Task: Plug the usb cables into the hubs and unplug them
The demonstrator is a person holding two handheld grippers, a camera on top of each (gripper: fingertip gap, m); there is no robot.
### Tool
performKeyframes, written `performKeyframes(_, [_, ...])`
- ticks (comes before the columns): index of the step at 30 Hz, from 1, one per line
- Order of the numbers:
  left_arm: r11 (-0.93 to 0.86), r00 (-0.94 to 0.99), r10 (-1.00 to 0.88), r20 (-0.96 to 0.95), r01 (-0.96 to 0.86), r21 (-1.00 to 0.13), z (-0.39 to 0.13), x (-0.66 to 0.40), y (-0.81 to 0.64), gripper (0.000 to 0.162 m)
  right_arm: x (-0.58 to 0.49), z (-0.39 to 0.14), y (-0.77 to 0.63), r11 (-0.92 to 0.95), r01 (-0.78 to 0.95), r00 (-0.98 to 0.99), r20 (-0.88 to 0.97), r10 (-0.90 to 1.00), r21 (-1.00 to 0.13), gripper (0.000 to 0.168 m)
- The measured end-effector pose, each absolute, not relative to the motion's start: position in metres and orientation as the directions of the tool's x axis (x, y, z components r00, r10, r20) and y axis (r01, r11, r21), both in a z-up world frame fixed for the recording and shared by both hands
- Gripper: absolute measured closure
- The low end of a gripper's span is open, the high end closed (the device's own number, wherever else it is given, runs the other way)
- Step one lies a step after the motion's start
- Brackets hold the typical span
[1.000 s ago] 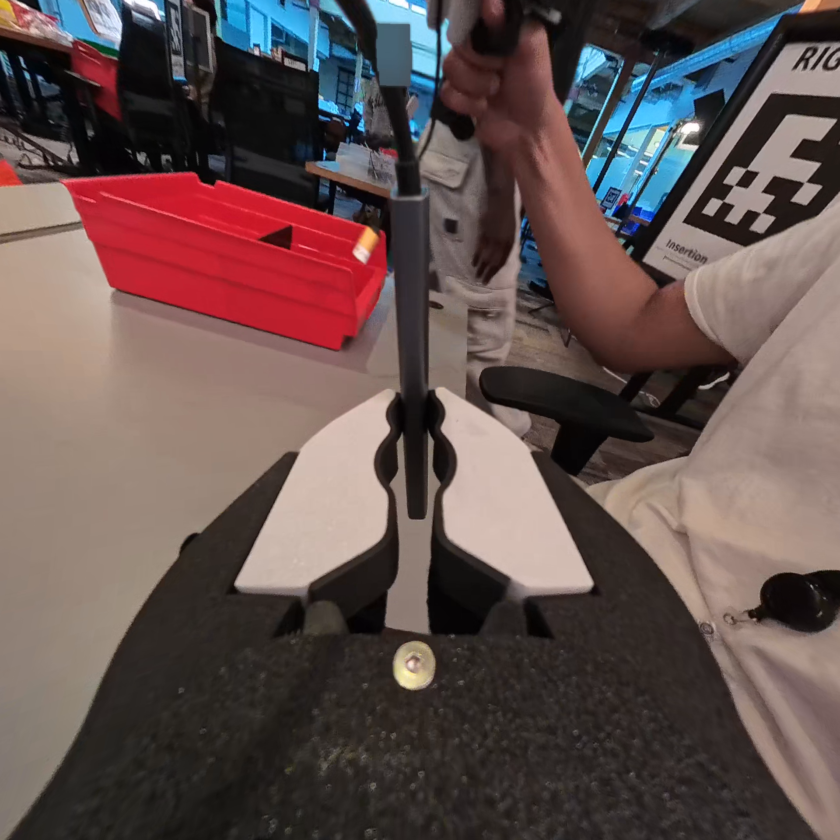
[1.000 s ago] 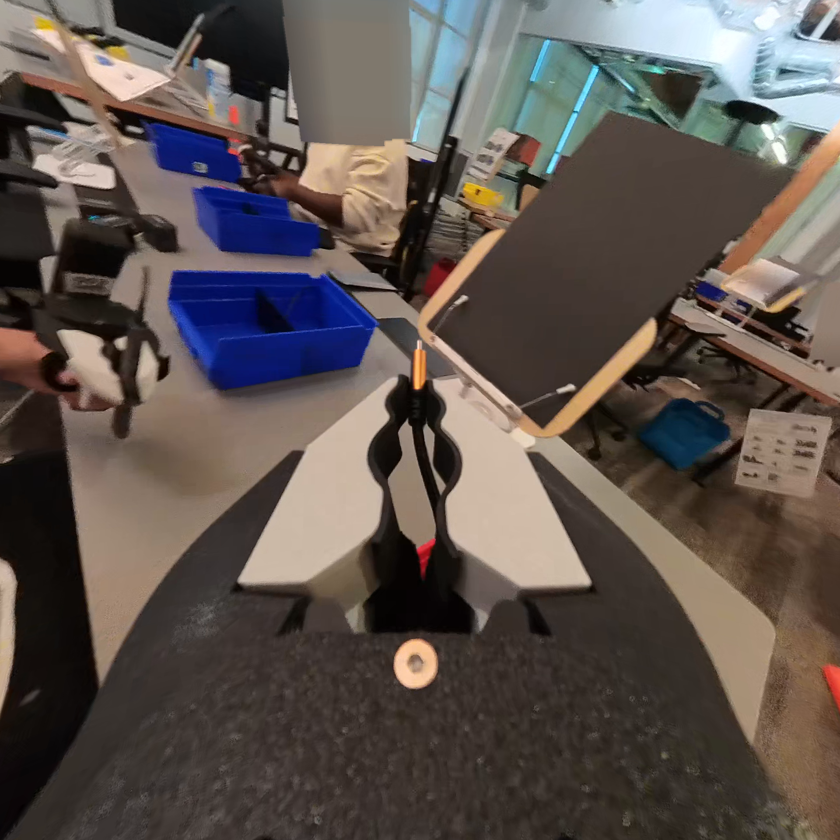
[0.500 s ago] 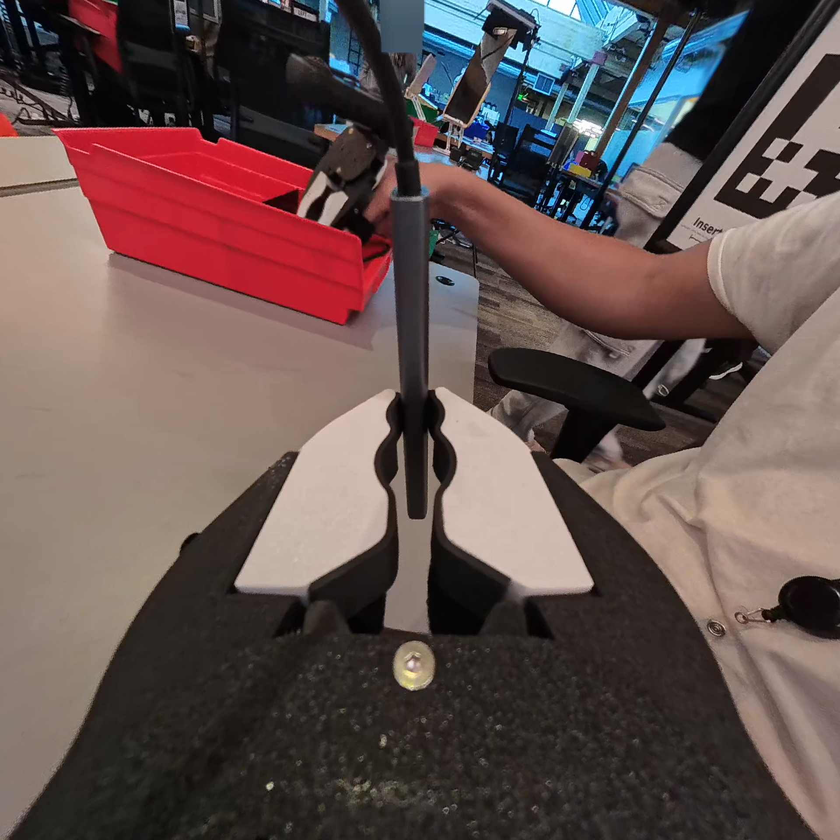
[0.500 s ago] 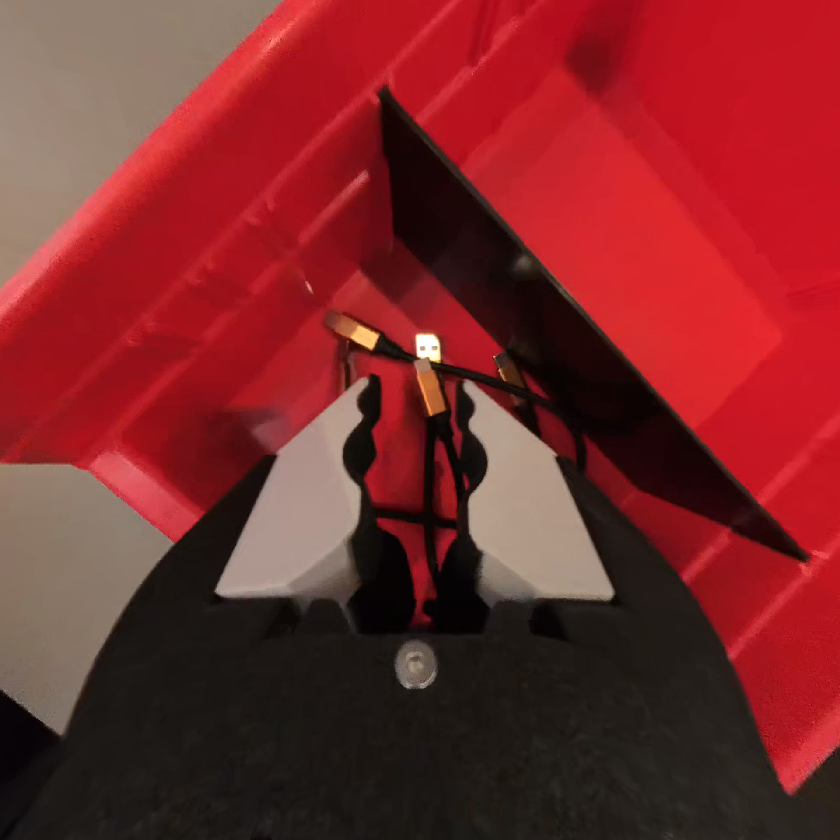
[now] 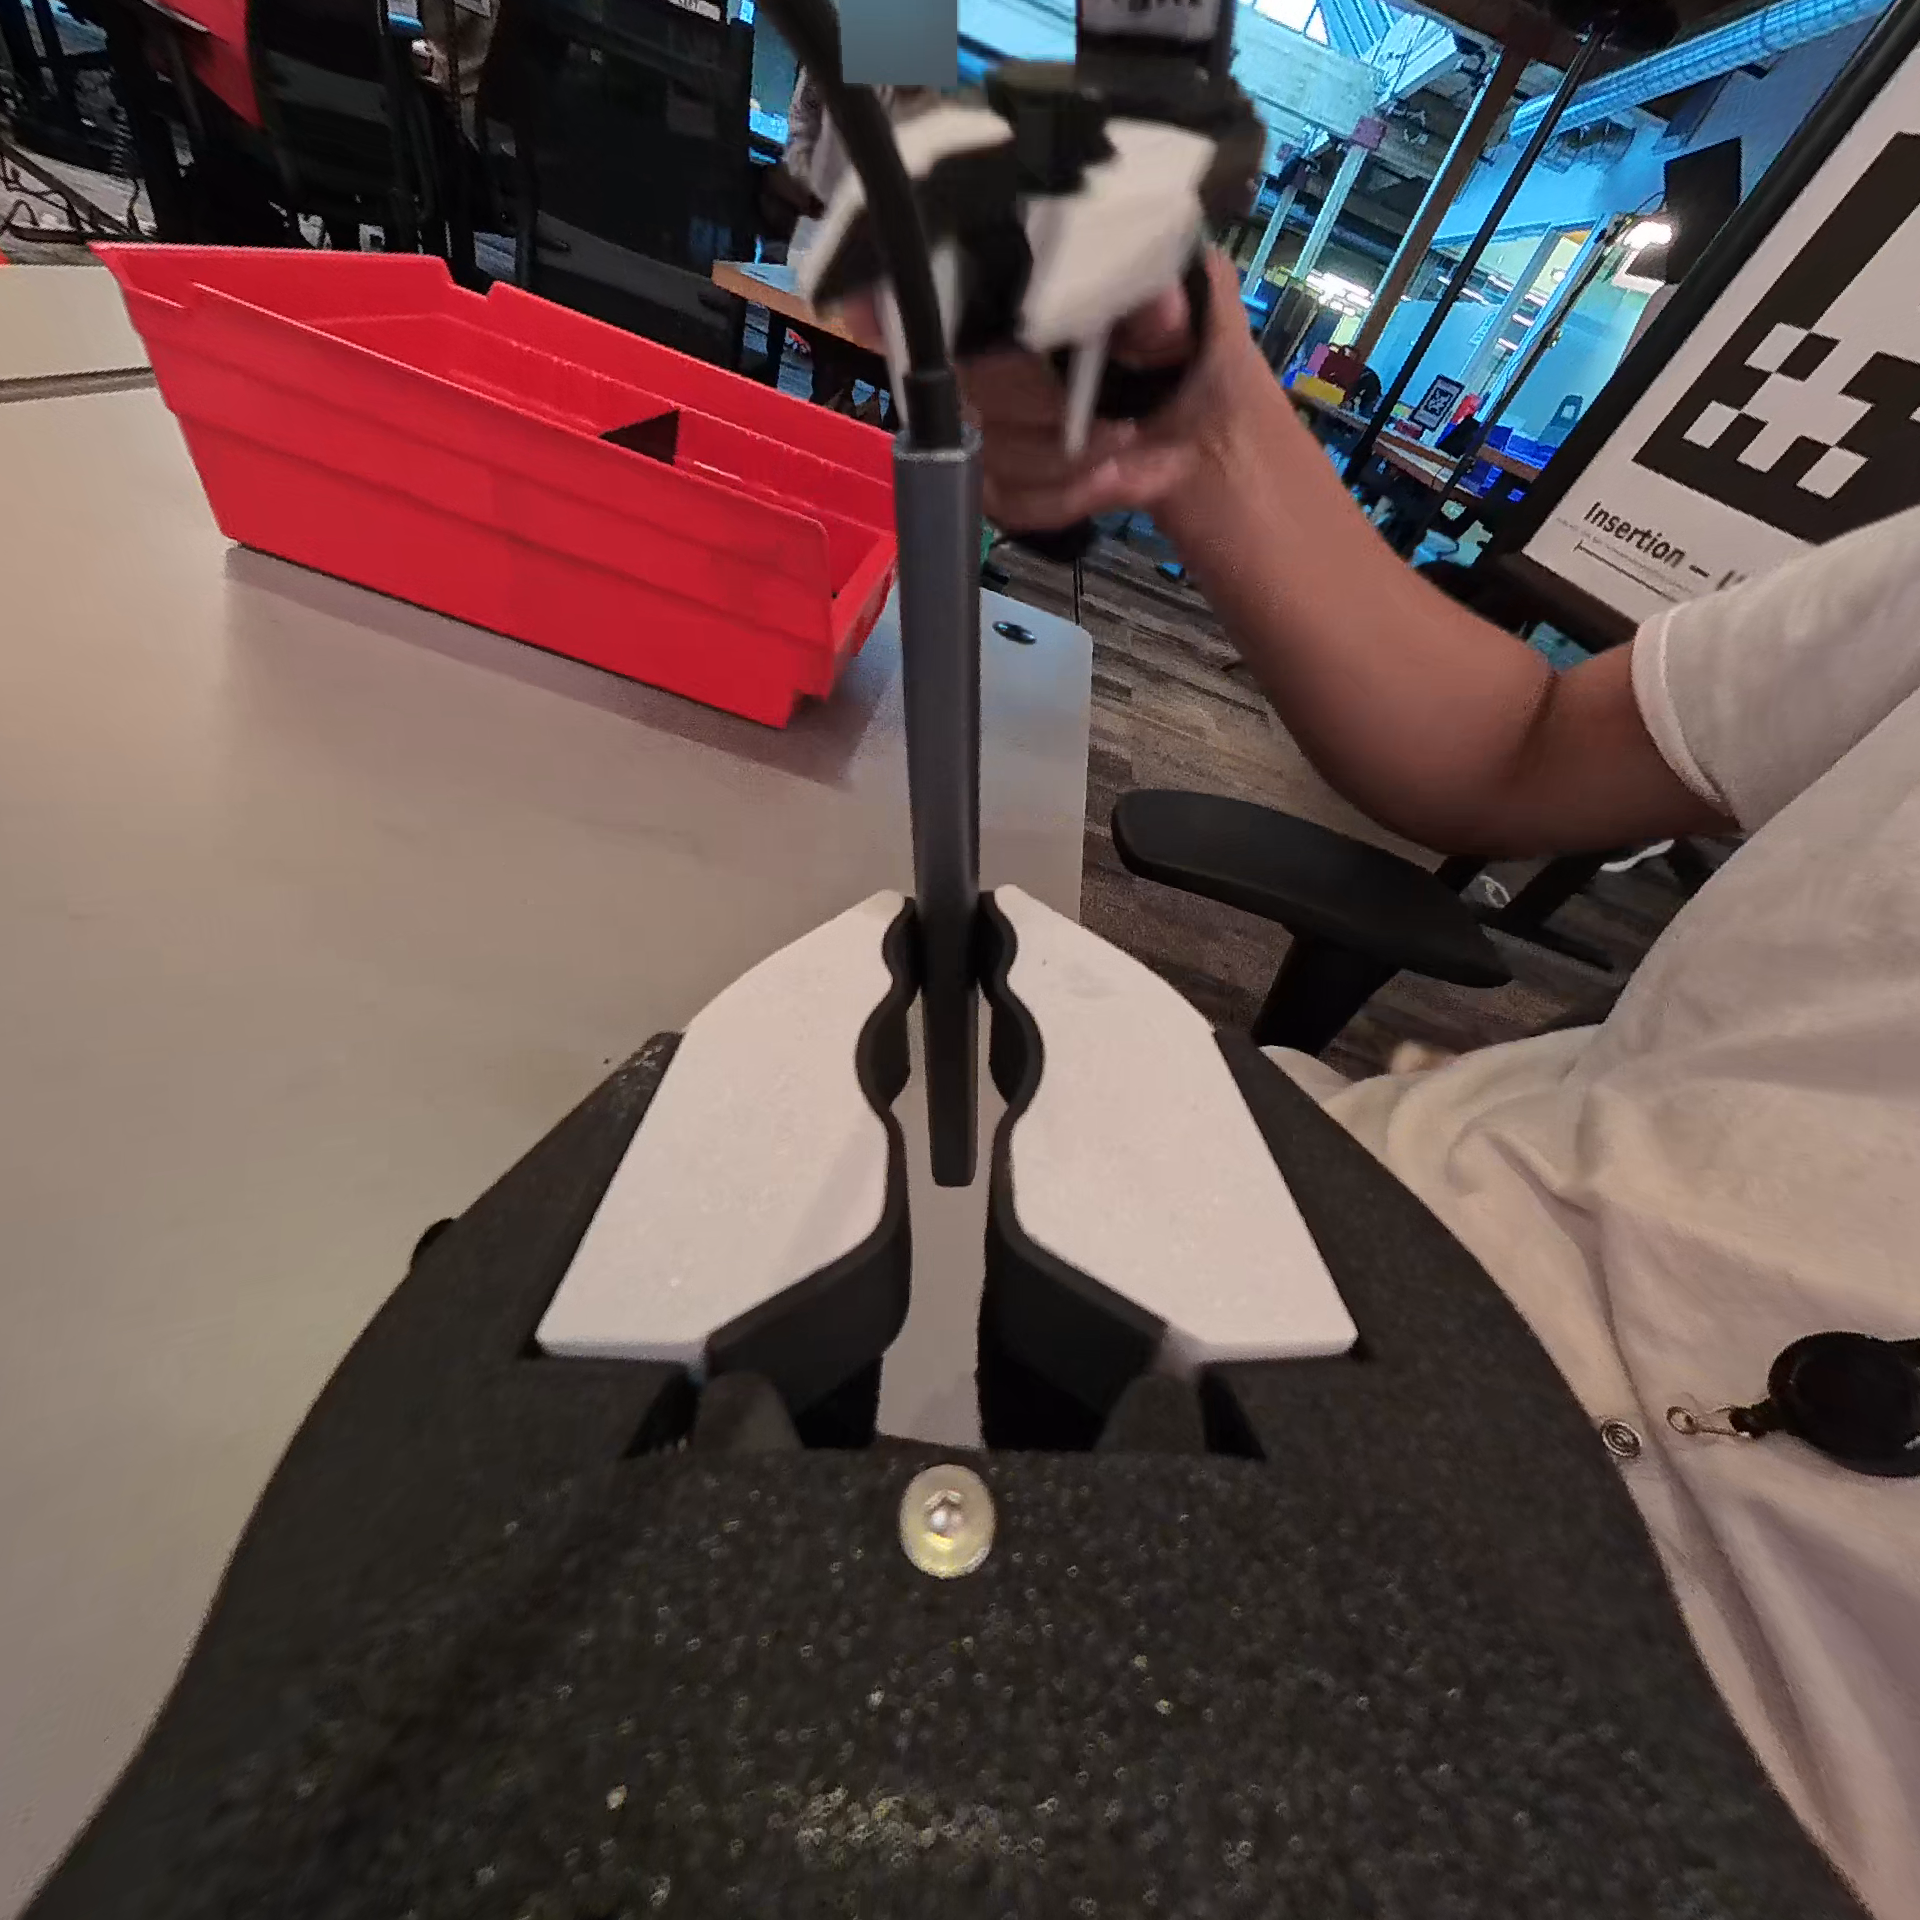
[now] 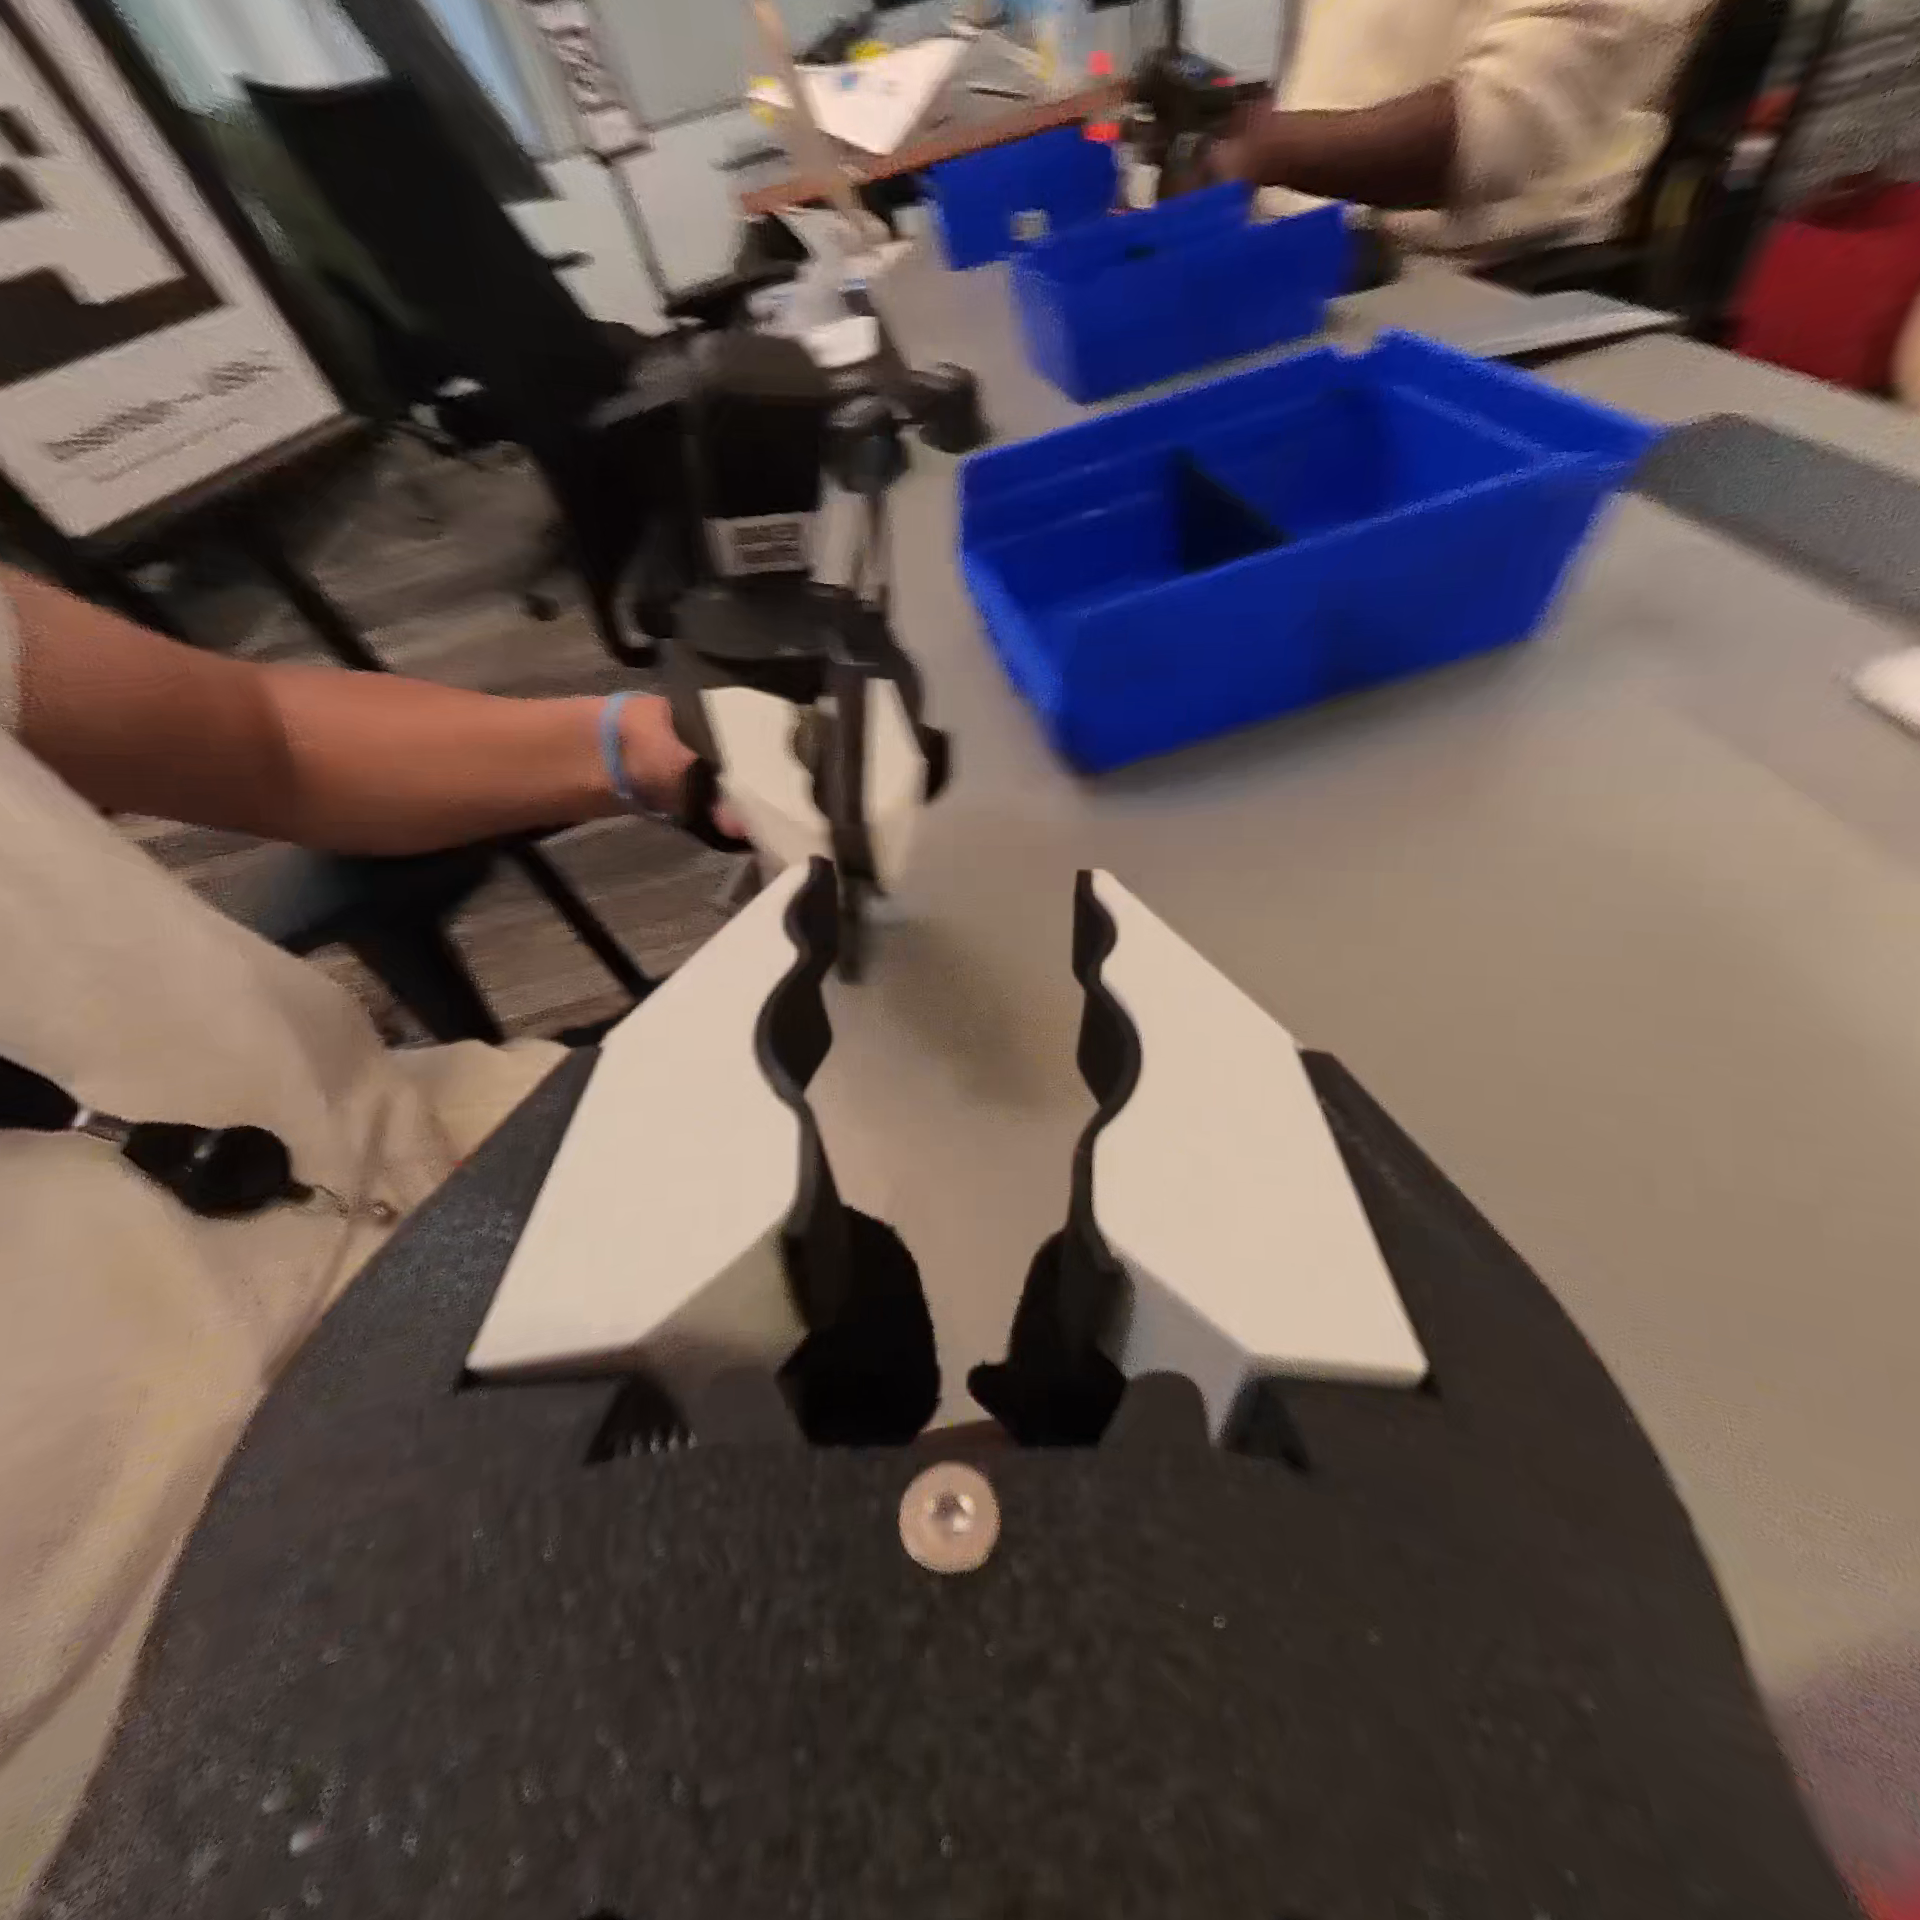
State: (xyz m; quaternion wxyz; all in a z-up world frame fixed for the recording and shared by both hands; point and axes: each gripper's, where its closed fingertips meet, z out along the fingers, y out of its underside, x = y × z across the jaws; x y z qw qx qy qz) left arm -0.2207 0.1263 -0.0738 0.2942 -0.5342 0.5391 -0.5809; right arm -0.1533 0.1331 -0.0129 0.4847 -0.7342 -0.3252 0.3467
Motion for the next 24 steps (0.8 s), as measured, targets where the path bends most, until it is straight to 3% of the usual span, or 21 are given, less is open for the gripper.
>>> performKeyframes(5, [-0.236, -0.284, -0.911, 0.298, -0.233, -0.943, -0.072, -0.220, 0.118, 0.152, -0.235, -0.041, 0.140, -0.326, 0.077, 0.472, -0.253, 0.845, -0.942, 0.126])
performKeyframes(6, [-0.235, -0.292, -0.909, 0.299, -0.236, -0.943, -0.072, -0.220, 0.116, 0.152, -0.241, -0.044, 0.139, -0.340, 0.084, 0.445, -0.270, 0.854, -0.937, 0.131])
performKeyframes(7, [-0.231, -0.297, -0.907, 0.298, -0.240, -0.943, -0.072, -0.220, 0.114, 0.152, -0.246, -0.043, 0.136, -0.333, 0.091, 0.412, -0.269, 0.870, -0.938, 0.156])
performKeyframes(9, [-0.232, -0.282, -0.915, 0.289, -0.218, -0.948, -0.070, -0.220, 0.114, 0.152, -0.244, -0.039, 0.139, -0.293, 0.097, 0.419, -0.228, 0.879, -0.951, 0.160])
performKeyframes(10, [-0.236, -0.267, -0.921, 0.283, -0.197, -0.952, -0.067, -0.220, 0.117, 0.148, -0.239, -0.037, 0.142, -0.286, 0.098, 0.441, -0.216, 0.871, -0.953, 0.161])
performKeyframes(13, [-0.248, -0.251, -0.926, 0.282, -0.157, -0.956, -0.059, -0.224, 0.120, 0.115, -0.201, -0.018, 0.152, -0.265, 0.119, 0.527, -0.165, 0.833, -0.957, 0.160])
performKeyframes(15, [-0.252, -0.265, -0.922, 0.283, -0.142, -0.957, -0.056, -0.229, 0.119, 0.115, -0.158, 0.010, 0.158, -0.231, 0.125, 0.608, -0.109, 0.786, -0.965, 0.160])
performKeyframes(17, [-0.271, -0.252, -0.921, 0.296, -0.132, -0.954, -0.055, -0.231, 0.124, 0.116, -0.099, 0.035, 0.167, -0.189, 0.238, 0.730, 0.048, 0.681, -0.953, 0.160])
performKeyframes(21, [-0.331, -0.271, -0.896, 0.353, -0.122, -0.936, -0.053, -0.233, 0.128, 0.124, 0.040, 0.062, 0.176, -0.322, 0.534, 0.826, 0.401, 0.396, -0.782, 0.160])
performKeyframes(24, [-0.320, -0.217, -0.913, 0.344, -0.142, -0.937, -0.059, -0.228, 0.136, 0.124, 0.140, 0.043, 0.180, -0.560, 0.687, 0.690, 0.659, 0.300, -0.463, 0.160])
